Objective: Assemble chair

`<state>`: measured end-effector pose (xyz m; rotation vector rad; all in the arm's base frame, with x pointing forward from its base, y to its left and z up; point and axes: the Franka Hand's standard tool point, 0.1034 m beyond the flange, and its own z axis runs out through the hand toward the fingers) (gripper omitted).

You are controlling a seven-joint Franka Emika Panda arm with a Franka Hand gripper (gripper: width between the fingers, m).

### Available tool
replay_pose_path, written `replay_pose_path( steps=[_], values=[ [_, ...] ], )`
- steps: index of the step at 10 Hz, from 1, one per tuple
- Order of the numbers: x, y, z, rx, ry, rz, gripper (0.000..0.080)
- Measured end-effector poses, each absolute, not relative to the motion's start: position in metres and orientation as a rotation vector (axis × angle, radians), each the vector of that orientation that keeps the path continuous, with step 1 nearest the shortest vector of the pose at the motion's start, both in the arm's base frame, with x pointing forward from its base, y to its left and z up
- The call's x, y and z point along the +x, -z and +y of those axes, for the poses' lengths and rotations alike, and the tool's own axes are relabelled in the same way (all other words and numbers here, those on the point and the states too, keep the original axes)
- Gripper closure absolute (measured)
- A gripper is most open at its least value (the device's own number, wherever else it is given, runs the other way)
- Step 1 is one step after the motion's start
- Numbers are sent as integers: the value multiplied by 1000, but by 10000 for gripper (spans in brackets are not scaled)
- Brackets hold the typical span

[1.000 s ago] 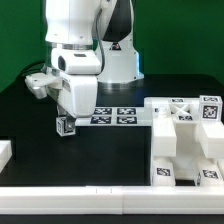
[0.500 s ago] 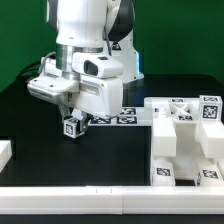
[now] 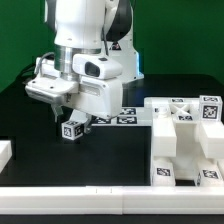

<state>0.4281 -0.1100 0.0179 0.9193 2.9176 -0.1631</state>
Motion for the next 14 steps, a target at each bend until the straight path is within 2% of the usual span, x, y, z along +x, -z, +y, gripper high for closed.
replay_pose_path(
  steps=[1, 3, 6, 9, 14],
  values=[
    [431, -24, -114, 988, 161, 2881, 175],
    [439, -39, -113, 1271, 147, 2733, 154],
    [449, -47, -96, 1637, 95, 2494, 151],
    [448, -45, -98, 1843, 77, 2347, 151],
    [452, -48, -110, 2540, 58, 1654, 151]
  ],
)
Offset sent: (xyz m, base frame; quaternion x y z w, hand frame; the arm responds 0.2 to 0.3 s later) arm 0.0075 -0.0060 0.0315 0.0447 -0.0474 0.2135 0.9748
